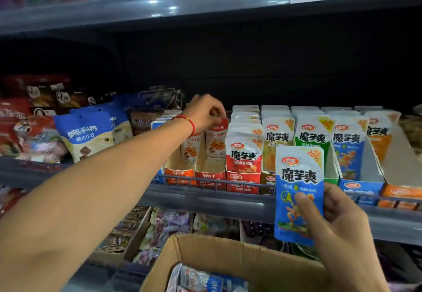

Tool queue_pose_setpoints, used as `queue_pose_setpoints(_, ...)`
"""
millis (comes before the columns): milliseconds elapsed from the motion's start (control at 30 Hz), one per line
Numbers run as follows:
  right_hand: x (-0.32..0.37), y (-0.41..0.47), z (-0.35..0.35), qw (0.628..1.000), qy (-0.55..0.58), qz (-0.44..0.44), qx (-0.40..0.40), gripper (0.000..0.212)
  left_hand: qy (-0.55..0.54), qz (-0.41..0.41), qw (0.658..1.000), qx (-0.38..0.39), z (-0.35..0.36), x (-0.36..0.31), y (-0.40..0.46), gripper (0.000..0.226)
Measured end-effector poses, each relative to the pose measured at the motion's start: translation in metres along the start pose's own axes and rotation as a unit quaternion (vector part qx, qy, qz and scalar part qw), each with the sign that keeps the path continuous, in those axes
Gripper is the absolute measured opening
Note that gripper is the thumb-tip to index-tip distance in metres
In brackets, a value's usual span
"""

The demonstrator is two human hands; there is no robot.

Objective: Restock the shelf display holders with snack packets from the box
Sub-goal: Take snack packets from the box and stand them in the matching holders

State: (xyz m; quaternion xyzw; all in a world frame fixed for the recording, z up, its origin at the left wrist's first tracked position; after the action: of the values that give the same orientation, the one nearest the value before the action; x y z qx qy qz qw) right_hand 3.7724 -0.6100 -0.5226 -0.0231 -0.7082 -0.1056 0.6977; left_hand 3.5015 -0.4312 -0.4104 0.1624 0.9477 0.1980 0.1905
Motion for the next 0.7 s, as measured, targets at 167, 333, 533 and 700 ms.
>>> queue_pose_setpoints(167, -0.001, 0.001, -0.004, 1.0, -0.011, 0.004, 0.007, 0.009, 0.035, 0.04, 0.998, 0.027, 0.007, 0.0, 0.0, 0.012)
queue_pose_setpoints(333, -0.002, 0.002, -0.009, 1.0, -0.004, 0.015, 0.022, 0.011, -0.006, 0.005, 0.994, -0.11, -0.008, -0.009, -0.011, 0.02)
queue_pose_setpoints(533, 0.004, -0.001, -0.015, 0.998, 0.038, 0.004, 0.049, 0.012, -0.099, 0.145, 0.983, -0.048, -0.04, -0.121, -0.053, 0.022)
queue_pose_setpoints(700, 0.009, 0.001, -0.03, 0.998, 0.058, -0.018, 0.025, 0.015, -0.04, 0.147, 0.968, 0.197, -0.013, -0.175, -0.043, 0.015)
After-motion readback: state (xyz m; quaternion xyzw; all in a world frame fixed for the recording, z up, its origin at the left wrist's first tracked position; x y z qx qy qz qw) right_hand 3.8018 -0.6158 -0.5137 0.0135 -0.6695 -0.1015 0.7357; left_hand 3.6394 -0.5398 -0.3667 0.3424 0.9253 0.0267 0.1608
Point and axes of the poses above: each hand's wrist, its own y-axis towards the middle knuckle, its own z-axis out of the palm, x = y × z, the point moved 2 cm from there along y, towards the middle knuckle, and after that the axes turned 5 degrees about z, right-handed, at the moved point
